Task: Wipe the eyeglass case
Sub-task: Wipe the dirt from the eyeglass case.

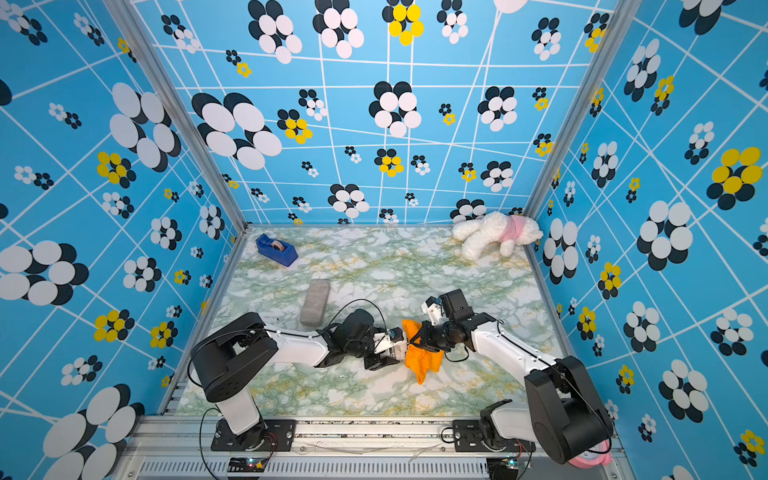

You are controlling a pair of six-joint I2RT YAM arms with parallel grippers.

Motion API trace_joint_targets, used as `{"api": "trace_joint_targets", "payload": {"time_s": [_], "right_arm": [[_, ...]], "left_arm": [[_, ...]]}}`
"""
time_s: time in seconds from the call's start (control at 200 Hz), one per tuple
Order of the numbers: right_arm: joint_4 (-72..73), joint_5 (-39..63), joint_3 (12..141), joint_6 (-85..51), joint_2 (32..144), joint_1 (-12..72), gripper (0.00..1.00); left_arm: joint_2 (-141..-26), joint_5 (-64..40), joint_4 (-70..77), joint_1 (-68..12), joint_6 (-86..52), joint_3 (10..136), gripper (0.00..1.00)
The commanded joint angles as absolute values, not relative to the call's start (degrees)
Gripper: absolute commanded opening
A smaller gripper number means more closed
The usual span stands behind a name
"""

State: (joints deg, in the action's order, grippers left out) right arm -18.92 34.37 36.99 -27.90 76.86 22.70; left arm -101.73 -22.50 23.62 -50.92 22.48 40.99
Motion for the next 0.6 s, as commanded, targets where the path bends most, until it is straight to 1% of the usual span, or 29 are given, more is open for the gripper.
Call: {"api": "trace_joint_targets", "payload": {"time_s": [0.0,0.085,0.175,0.225,0.345,0.465,0.595], "right_arm": [[-20.2,32.0,38.5,-29.1,82.2,27.5,0.00],[-14.1,35.4,38.9,-33.0,86.2,31.1,0.00],[-6.0,38.4,36.4,-38.1,87.8,31.4,0.00],[-5.1,39.3,35.9,-38.6,88.2,31.5,0.00],[-12.1,36.9,36.7,-33.9,87.1,30.3,0.00],[-20.8,35.1,36.2,-28.4,81.9,22.4,0.00],[-31.7,28.4,39.3,-23.0,76.6,17.3,0.00]], "left_arm": [[-100.7,-24.7,29.6,-50.8,22.9,43.6,0.30],[-100.8,-24.6,29.6,-50.7,23.0,43.9,0.30],[-100.8,-24.2,29.6,-50.7,22.9,43.9,0.30],[-100.7,-24.1,29.8,-50.8,22.9,43.9,0.30],[-100.9,-23.9,29.8,-50.7,23.0,43.8,0.29],[-100.2,-23.8,28.8,-50.4,22.9,43.6,0.27],[-98.9,-23.4,26.5,-50.4,23.6,43.8,0.27]]}}
